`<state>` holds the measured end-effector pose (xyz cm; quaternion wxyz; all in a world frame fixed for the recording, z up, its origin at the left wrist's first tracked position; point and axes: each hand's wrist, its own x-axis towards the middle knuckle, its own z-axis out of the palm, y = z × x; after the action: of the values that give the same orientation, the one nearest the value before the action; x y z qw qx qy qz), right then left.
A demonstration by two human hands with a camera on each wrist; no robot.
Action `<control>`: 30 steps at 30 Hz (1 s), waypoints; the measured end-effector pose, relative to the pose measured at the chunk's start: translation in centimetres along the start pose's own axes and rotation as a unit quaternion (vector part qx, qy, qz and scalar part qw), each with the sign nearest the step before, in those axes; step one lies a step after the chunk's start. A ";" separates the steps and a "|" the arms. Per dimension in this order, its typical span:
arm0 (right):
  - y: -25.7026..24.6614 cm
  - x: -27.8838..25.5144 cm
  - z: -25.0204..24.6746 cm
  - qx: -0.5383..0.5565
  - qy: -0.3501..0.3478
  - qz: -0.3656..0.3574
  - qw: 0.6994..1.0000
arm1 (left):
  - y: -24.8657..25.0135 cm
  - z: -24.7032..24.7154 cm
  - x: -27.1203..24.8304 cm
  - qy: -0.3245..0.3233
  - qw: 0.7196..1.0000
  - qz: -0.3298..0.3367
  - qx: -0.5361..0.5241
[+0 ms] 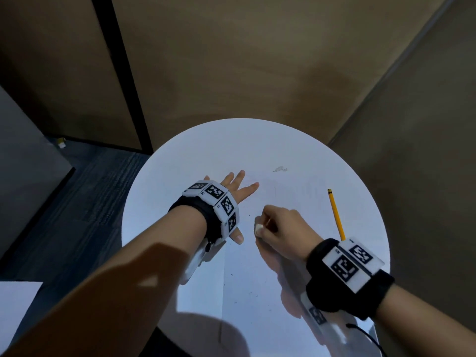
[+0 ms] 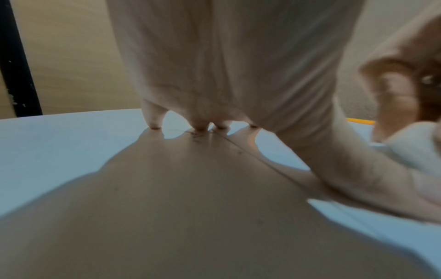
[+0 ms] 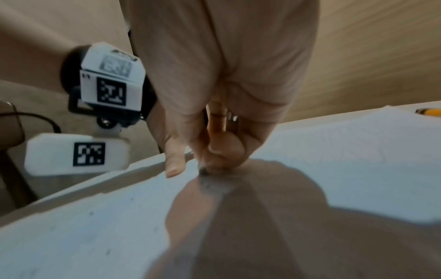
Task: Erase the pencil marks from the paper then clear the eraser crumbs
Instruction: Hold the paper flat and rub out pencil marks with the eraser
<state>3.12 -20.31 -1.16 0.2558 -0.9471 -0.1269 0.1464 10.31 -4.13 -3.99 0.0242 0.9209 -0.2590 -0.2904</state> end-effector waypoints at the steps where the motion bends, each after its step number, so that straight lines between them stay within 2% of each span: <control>1: -0.2 -0.2 -0.3 -0.013 -0.030 -0.006 0.999 | 0.0 -0.1 -0.1 -0.001 1.000 0.001 0.002; 3: -0.2 0.1 -1.1 -0.015 -0.058 -0.005 0.998 | 0.1 -0.2 -0.1 -0.004 1.000 0.000 0.005; 8: 0.2 0.9 -0.2 0.019 0.042 0.016 0.999 | 0.4 -0.3 -0.3 -0.005 1.000 -0.007 0.013; 13: 0.1 -0.1 -1.1 -0.021 -0.051 -0.005 0.998 | 0.3 -0.3 -0.3 -0.007 1.000 -0.009 0.022; 18: 0.2 0.7 -0.6 0.014 0.034 0.016 0.999 | 0.5 -0.5 -0.4 -0.010 0.999 -0.012 0.031; 19: 0.3 0.3 -0.3 0.007 0.022 0.005 1.000 | 0.5 -0.6 -0.4 -0.011 0.999 -0.012 0.032; 21: 0.0 -0.6 -0.7 -0.015 -0.045 -0.008 0.999 | 0.5 -0.5 -0.5 -0.009 0.999 -0.012 0.029; 23: 0.0 -0.7 -1.7 -0.007 -0.094 0.008 0.996 | 0.4 -0.4 -0.5 -0.007 0.999 -0.012 0.032; 24: 0.3 -0.4 -2.1 0.018 -0.083 0.025 0.996 | 0.4 -0.4 -0.4 -0.007 0.999 -0.012 0.034; 27: 1.1 1.1 -2.8 0.103 0.021 0.074 0.992 | 0.3 -0.3 -0.4 -0.008 0.999 -0.014 0.034; 30: 0.9 1.5 -2.0 0.069 0.041 0.058 0.995 | 0.5 -0.5 -0.6 -0.008 0.999 -0.014 0.037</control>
<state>5.37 -21.45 -0.24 0.3171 -0.9380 -0.0510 0.1300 9.93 -4.35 -3.15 -0.0159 0.9223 -0.2568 -0.2883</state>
